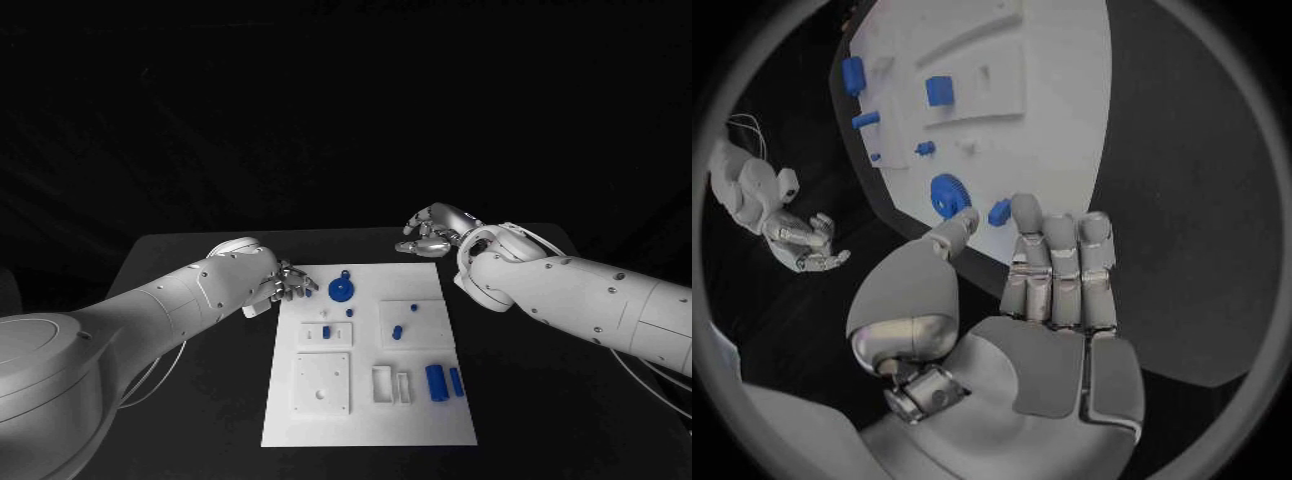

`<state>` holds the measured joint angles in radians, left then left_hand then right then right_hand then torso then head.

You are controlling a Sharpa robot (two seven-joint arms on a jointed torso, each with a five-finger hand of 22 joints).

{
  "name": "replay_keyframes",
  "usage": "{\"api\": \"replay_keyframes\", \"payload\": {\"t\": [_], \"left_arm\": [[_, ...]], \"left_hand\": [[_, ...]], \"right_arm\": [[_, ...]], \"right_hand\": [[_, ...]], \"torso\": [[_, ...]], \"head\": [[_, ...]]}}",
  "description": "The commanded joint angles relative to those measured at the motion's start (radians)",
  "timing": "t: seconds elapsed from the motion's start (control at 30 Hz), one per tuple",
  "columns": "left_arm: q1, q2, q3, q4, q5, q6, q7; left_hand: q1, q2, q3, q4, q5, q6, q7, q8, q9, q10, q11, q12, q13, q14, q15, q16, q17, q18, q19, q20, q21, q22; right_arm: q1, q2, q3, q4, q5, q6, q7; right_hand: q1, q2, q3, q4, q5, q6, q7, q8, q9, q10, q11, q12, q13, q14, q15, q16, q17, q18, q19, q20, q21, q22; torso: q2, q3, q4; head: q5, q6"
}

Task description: Assemble the parts on the task board

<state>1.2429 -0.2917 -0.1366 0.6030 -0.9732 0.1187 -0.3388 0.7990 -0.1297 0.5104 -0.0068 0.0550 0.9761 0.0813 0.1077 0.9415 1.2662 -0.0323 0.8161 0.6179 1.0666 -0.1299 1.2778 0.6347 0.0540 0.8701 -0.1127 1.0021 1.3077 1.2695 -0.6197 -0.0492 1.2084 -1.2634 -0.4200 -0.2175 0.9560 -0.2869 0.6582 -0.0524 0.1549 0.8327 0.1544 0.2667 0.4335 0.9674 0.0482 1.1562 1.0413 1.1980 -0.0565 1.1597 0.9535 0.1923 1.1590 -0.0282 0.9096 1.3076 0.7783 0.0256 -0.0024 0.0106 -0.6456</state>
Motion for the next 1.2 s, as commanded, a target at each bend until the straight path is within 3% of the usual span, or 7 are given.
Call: {"api": "replay_keyframes", "payload": {"t": [0.03, 0.23, 0.6, 0.97, 1.2], "left_arm": [[-0.008, 0.004, -0.001, 0.000, 0.016, 0.011, 0.015], [-0.011, 0.008, -0.001, -0.003, 0.025, 0.012, 0.021], [-0.012, 0.011, -0.001, -0.013, 0.025, 0.010, 0.025], [-0.012, 0.015, -0.001, -0.013, 0.025, 0.018, 0.028], [-0.012, 0.013, -0.001, -0.015, 0.026, 0.019, 0.028]], "left_hand": [[0.003, 0.014, -0.005, -0.006, -0.006, 0.003, 0.005, -0.004, -0.004, -0.002, 0.005, 0.002, 0.002, -0.001, 0.001, 0.000, -0.001, 0.003, -0.007, -0.108, -0.005, 0.016], [0.019, 0.041, -0.004, -0.019, -0.006, 0.005, 0.005, -0.001, -0.008, -0.001, 0.005, 0.002, 0.002, -0.001, 0.000, 0.001, -0.001, 0.003, -0.008, -0.108, -0.005, 0.016], [0.063, 0.112, 0.000, -0.060, -0.006, 0.004, 0.006, 0.002, -0.018, -0.001, 0.007, 0.003, 0.001, -0.002, 0.002, 0.002, -0.001, 0.001, -0.010, -0.105, -0.003, 0.017], [0.076, 0.128, -0.006, -0.088, -0.006, 0.011, 0.005, 0.009, -0.024, 0.001, 0.005, 0.003, 0.001, -0.002, 0.001, 0.003, -0.002, 0.000, -0.011, -0.105, -0.002, 0.017], [0.097, 0.160, 0.000, -0.119, -0.004, 0.016, 0.004, 0.014, -0.033, 0.003, 0.005, 0.002, -0.001, -0.001, 0.001, 0.004, -0.002, -0.001, -0.010, -0.105, -0.001, 0.017]], "right_arm": [[0.000, 0.002, 0.001, 0.001, -0.009, 0.001, 0.004], [0.001, 0.003, 0.001, 0.000, -0.009, 0.002, 0.003], [0.002, 0.003, 0.001, 0.000, -0.009, 0.004, 0.002], [0.002, 0.004, 0.001, 0.000, -0.009, 0.005, 0.002], [0.002, 0.004, 0.001, -0.001, -0.009, 0.005, 0.002]], "right_hand": [[-0.003, 0.007, -0.004, 0.001, 0.007, -0.001, 0.007, 0.002, -0.002, -0.009, 0.000, 0.007, -0.001, -0.002, -0.005, 0.006, -0.001, 0.069, 0.002, -0.007, -0.006, 0.018], [-0.003, 0.007, -0.004, 0.001, 0.007, -0.001, 0.007, 0.002, -0.002, -0.009, 0.000, 0.007, -0.002, -0.002, -0.005, 0.006, -0.001, 0.069, 0.002, -0.007, -0.006, 0.018], [-0.003, 0.007, -0.004, 0.001, 0.007, -0.001, 0.007, 0.002, -0.002, -0.009, 0.000, 0.007, -0.002, -0.002, -0.005, 0.007, -0.001, 0.069, 0.002, -0.007, -0.006, 0.018], [-0.003, 0.007, -0.004, 0.001, 0.007, 0.000, 0.007, 0.002, -0.002, -0.009, 0.000, 0.008, -0.002, -0.002, -0.005, 0.007, -0.001, 0.069, 0.002, -0.008, -0.006, 0.018], [-0.003, 0.007, -0.004, 0.001, 0.007, 0.000, 0.007, 0.002, -0.002, -0.009, 0.000, 0.008, -0.003, -0.002, -0.005, 0.007, -0.001, 0.069, 0.002, -0.008, -0.006, 0.018]], "torso": [[0.000, 0.0000, 0.0003], [0.000, -0.0004, -0.0013], [-0.001, 0.0002, 0.0006], [0.000, -0.0002, 0.0001], [0.000, -0.0002, 0.0008]], "head": [[-0.001, -0.001], [-0.001, -0.001], [-0.001, -0.002], [0.001, -0.002], [0.000, -0.002]]}}
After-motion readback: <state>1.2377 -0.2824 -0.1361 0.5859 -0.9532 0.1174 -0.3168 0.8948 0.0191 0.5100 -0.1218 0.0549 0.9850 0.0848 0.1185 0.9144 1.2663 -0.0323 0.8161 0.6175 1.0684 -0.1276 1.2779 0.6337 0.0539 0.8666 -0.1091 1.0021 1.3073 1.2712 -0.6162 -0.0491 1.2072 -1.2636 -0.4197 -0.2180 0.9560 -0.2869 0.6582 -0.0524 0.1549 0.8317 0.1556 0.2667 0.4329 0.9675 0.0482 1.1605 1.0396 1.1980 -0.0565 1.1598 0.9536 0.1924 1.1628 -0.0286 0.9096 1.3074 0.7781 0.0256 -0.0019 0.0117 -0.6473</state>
